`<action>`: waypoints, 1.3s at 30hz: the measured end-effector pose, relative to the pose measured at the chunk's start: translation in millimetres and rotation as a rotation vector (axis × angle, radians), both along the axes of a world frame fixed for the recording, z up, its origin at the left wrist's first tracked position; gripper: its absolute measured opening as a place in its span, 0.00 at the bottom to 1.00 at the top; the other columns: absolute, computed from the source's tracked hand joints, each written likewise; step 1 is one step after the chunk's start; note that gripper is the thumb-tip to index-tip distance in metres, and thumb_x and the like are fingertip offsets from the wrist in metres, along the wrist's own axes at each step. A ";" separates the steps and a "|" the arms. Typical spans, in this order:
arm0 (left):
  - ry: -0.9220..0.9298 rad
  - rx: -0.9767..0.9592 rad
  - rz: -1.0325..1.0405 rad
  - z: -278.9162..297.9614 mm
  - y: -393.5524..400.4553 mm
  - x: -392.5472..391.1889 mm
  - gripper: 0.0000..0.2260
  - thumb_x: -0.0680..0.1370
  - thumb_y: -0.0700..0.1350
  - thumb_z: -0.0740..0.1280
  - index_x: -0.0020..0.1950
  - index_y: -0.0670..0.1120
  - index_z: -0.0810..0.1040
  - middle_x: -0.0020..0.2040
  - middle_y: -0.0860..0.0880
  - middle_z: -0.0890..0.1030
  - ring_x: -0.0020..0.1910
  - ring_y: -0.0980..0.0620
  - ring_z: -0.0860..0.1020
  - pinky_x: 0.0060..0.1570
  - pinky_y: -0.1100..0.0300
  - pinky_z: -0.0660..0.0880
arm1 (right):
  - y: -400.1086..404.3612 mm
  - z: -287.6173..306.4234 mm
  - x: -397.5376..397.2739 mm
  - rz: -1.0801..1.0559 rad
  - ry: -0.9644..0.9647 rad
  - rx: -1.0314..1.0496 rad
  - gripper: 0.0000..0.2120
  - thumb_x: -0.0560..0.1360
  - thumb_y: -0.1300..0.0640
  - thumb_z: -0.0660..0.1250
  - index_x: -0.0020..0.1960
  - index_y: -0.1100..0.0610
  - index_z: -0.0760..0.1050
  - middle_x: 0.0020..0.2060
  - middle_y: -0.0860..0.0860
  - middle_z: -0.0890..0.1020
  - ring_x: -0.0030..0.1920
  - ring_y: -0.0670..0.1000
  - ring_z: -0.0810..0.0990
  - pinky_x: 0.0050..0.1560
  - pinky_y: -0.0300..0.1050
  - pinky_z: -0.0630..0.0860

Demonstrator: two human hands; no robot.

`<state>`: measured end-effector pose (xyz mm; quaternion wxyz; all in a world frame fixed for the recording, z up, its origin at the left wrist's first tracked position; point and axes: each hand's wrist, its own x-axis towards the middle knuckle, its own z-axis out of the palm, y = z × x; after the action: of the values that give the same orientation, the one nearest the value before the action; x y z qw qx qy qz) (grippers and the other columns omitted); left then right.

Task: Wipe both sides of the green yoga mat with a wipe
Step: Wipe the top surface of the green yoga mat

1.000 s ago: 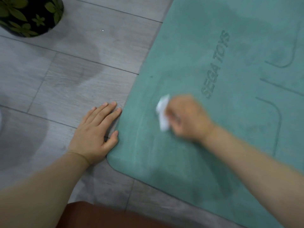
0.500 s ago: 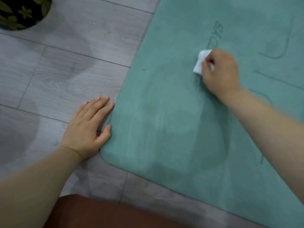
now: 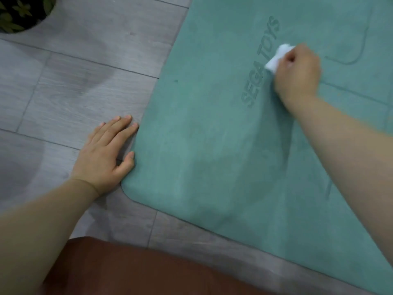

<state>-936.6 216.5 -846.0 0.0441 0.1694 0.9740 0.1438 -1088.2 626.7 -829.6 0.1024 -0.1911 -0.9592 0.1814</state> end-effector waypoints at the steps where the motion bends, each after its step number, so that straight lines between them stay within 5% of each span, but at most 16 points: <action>1: 0.001 0.000 0.000 1.1 0.4 -0.1 0.28 0.76 0.53 0.57 0.75 0.43 0.69 0.76 0.45 0.66 0.75 0.43 0.64 0.75 0.43 0.58 | -19.5 -0.2 26.8 0.173 0.026 -0.046 0.10 0.74 0.55 0.59 0.45 0.59 0.77 0.46 0.59 0.81 0.48 0.61 0.78 0.49 0.51 0.71; 5: -0.021 -0.029 -0.009 4.5 2.1 0.1 0.28 0.77 0.52 0.57 0.75 0.42 0.68 0.76 0.43 0.67 0.75 0.42 0.65 0.74 0.42 0.59 | -67.8 21.3 192.9 1.415 -0.274 -0.087 0.03 0.71 0.58 0.66 0.39 0.53 0.73 0.36 0.52 0.77 0.38 0.57 0.75 0.39 0.49 0.68; 7: -0.029 -0.057 -0.005 7.5 4.5 1.1 0.28 0.77 0.52 0.56 0.75 0.41 0.68 0.76 0.42 0.66 0.75 0.41 0.65 0.75 0.43 0.57 | -53.5 27.8 191.4 1.721 -0.319 0.074 0.03 0.73 0.55 0.63 0.40 0.51 0.73 0.36 0.50 0.77 0.38 0.55 0.75 0.39 0.48 0.64; 10: -0.124 0.017 0.217 13.4 31.0 6.2 0.28 0.77 0.48 0.55 0.76 0.42 0.65 0.78 0.44 0.62 0.78 0.43 0.59 0.77 0.48 0.49 | -12.4 20.8 95.4 1.095 -0.076 0.291 0.07 0.72 0.53 0.61 0.43 0.54 0.76 0.41 0.55 0.81 0.43 0.59 0.79 0.43 0.49 0.70; 13: -0.157 0.102 0.463 12.3 66.5 15.1 0.27 0.79 0.46 0.52 0.79 0.44 0.60 0.80 0.47 0.58 0.79 0.46 0.54 0.77 0.48 0.44 | 38.4 32.2 27.3 0.137 -0.258 0.234 0.13 0.76 0.54 0.59 0.54 0.60 0.76 0.52 0.62 0.80 0.56 0.63 0.77 0.55 0.53 0.69; 14: -0.126 0.087 0.490 10.1 71.4 18.6 0.27 0.79 0.47 0.52 0.79 0.45 0.60 0.80 0.48 0.58 0.79 0.46 0.54 0.77 0.48 0.44 | 35.5 30.2 33.6 0.080 -0.270 0.206 0.13 0.76 0.54 0.58 0.53 0.60 0.76 0.52 0.63 0.80 0.55 0.64 0.76 0.55 0.53 0.70; 16: -0.065 0.043 0.507 5.5 72.3 22.9 0.28 0.78 0.48 0.52 0.79 0.46 0.61 0.80 0.48 0.60 0.79 0.47 0.56 0.77 0.48 0.46 | 9.0 22.3 72.1 0.392 -0.146 0.083 0.10 0.73 0.55 0.59 0.45 0.59 0.76 0.44 0.61 0.81 0.47 0.63 0.78 0.46 0.53 0.72; 18: -0.058 0.037 0.510 2.5 73.6 21.8 0.28 0.78 0.47 0.53 0.78 0.46 0.62 0.79 0.48 0.61 0.78 0.47 0.57 0.77 0.48 0.47 | -19.5 22.2 155.4 1.023 -0.194 -0.051 0.03 0.70 0.55 0.64 0.40 0.55 0.73 0.37 0.55 0.78 0.40 0.59 0.76 0.39 0.50 0.69; 21: -0.005 0.025 0.517 -0.1 72.5 23.1 0.28 0.77 0.46 0.54 0.78 0.45 0.63 0.78 0.48 0.63 0.78 0.47 0.59 0.77 0.48 0.49 | -18.3 30.0 203.8 1.799 -0.310 0.069 0.04 0.70 0.57 0.68 0.42 0.52 0.72 0.38 0.50 0.76 0.40 0.54 0.73 0.40 0.47 0.65; 23: 0.004 0.024 0.523 -2.8 71.8 22.7 0.28 0.76 0.47 0.53 0.77 0.46 0.64 0.78 0.48 0.64 0.78 0.47 0.59 0.77 0.49 0.48 | 0.9 24.4 138.9 1.681 -0.184 0.099 0.01 0.70 0.57 0.66 0.39 0.53 0.75 0.36 0.51 0.79 0.39 0.57 0.76 0.40 0.47 0.69; 27: 0.044 0.022 0.521 -6.5 70.4 21.1 0.28 0.75 0.48 0.54 0.76 0.46 0.65 0.78 0.47 0.65 0.77 0.47 0.59 0.76 0.50 0.48 | 57.1 14.7 -16.2 0.415 -0.070 0.183 0.12 0.71 0.54 0.59 0.47 0.55 0.79 0.48 0.58 0.83 0.51 0.61 0.79 0.50 0.52 0.75; 29: 0.058 0.023 0.524 -6.2 71.6 22.3 0.28 0.75 0.48 0.54 0.76 0.46 0.65 0.77 0.47 0.65 0.77 0.46 0.60 0.76 0.50 0.48 | 53.7 12.5 -12.8 0.081 -0.148 0.112 0.14 0.73 0.55 0.56 0.51 0.59 0.76 0.51 0.59 0.81 0.53 0.62 0.76 0.51 0.53 0.70; 31: 0.050 0.025 0.520 -6.4 72.5 22.1 0.28 0.74 0.48 0.54 0.76 0.46 0.65 0.77 0.47 0.65 0.77 0.46 0.59 0.76 0.51 0.48 | 23.7 11.0 28.2 0.305 -0.059 0.055 0.10 0.73 0.55 0.58 0.46 0.59 0.75 0.45 0.59 0.80 0.47 0.62 0.77 0.45 0.52 0.69; 36: 0.043 0.026 0.529 -3.3 75.0 23.2 0.29 0.74 0.49 0.55 0.75 0.46 0.65 0.77 0.46 0.65 0.77 0.45 0.60 0.75 0.49 0.49 | -12.2 29.8 214.2 1.896 -0.302 0.109 0.01 0.75 0.57 0.63 0.44 0.54 0.72 0.39 0.51 0.76 0.40 0.54 0.73 0.40 0.47 0.62; 38: 0.046 0.018 0.526 -3.8 74.9 23.7 0.29 0.74 0.49 0.55 0.75 0.45 0.65 0.77 0.46 0.65 0.77 0.45 0.60 0.76 0.48 0.50 | 3.3 26.4 161.5 1.894 -0.154 0.191 0.03 0.74 0.58 0.61 0.42 0.55 0.73 0.37 0.53 0.76 0.39 0.55 0.72 0.40 0.48 0.62; 39: 0.047 0.016 0.521 -4.0 74.4 22.6 0.29 0.74 0.48 0.55 0.75 0.45 0.65 0.77 0.46 0.65 0.77 0.45 0.60 0.76 0.47 0.50 | 11.0 20.7 118.4 1.677 -0.027 0.246 0.03 0.72 0.58 0.61 0.41 0.55 0.73 0.36 0.54 0.77 0.39 0.57 0.73 0.39 0.48 0.65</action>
<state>-914.0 290.9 -850.0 -0.0185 -0.0835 0.9844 0.1538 -969.8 637.7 -808.9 -0.0576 0.5938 -0.7976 0.0892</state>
